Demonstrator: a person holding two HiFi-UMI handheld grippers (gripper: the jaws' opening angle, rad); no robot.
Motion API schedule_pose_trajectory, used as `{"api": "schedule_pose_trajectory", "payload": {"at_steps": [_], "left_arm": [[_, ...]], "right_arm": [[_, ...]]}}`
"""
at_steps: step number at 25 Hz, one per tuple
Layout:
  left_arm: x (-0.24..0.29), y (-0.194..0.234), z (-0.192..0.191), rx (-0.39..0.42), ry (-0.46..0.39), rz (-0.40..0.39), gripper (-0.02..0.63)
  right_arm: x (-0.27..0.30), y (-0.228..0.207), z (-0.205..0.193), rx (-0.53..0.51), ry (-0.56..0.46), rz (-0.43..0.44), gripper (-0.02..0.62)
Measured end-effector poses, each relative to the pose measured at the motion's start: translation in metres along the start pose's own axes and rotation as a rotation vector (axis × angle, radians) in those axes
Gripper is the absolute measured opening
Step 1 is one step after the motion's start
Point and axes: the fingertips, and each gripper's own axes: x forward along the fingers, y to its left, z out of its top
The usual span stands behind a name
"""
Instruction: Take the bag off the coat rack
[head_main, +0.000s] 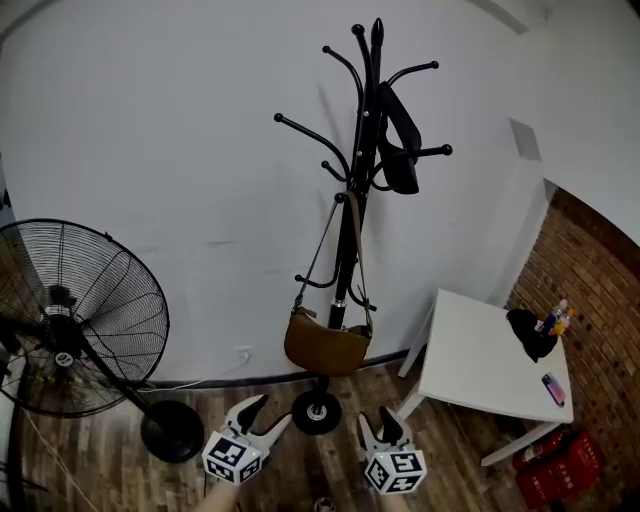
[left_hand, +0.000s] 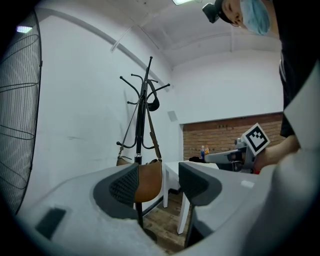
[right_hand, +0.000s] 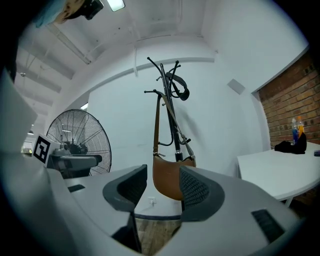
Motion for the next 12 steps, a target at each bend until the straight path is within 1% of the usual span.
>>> {"api": "schedule_pose_trajectory", "payload": {"at_steps": [6, 12], "left_arm": [[0.033, 0.009, -0.001, -0.004, 0.004, 0.054, 0.242], [0.064, 0.012, -0.005, -0.008, 0.005, 0.099, 0.242]], "right_arm": [[0.03, -0.025, 0.003, -0.008, 0.02, 0.047, 0.199], [0.053, -0.05, 0.005, -0.051, 0.043, 0.086, 0.202]]}}
